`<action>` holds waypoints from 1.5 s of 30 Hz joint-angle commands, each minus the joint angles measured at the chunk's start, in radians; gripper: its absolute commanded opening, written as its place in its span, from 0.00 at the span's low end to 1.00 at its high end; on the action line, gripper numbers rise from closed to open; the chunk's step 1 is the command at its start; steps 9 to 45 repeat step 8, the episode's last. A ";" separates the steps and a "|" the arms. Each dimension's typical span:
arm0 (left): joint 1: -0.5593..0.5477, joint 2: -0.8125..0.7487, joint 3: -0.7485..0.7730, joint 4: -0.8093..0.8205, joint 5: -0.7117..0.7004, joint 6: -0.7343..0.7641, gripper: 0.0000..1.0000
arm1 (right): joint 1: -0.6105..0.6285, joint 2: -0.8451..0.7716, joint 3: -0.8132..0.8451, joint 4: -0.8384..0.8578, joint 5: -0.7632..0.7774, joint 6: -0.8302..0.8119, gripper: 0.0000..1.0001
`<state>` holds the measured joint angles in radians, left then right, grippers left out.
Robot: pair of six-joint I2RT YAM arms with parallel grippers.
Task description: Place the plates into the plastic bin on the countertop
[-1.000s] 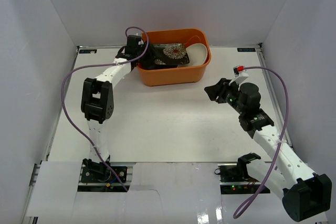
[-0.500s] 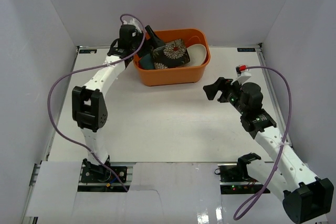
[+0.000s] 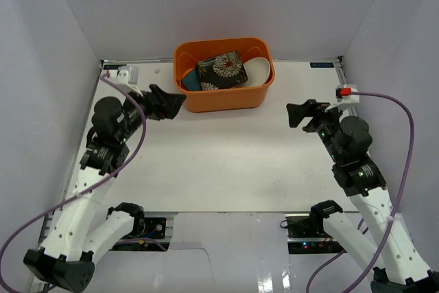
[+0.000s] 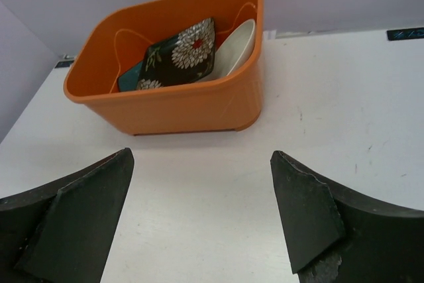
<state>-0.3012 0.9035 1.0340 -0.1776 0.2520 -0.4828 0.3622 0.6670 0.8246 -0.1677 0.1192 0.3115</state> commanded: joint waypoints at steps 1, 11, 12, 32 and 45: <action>-0.001 -0.158 -0.152 -0.126 -0.026 0.055 0.98 | 0.001 -0.096 -0.030 0.006 0.099 -0.031 0.90; -0.001 -0.382 -0.296 -0.151 -0.019 0.059 0.98 | 0.001 -0.173 -0.067 0.022 0.097 -0.020 0.90; -0.001 -0.382 -0.296 -0.151 -0.019 0.059 0.98 | 0.001 -0.173 -0.067 0.022 0.097 -0.020 0.90; -0.001 -0.382 -0.296 -0.151 -0.019 0.059 0.98 | 0.001 -0.173 -0.067 0.022 0.097 -0.020 0.90; -0.001 -0.382 -0.296 -0.151 -0.019 0.059 0.98 | 0.001 -0.173 -0.067 0.022 0.097 -0.020 0.90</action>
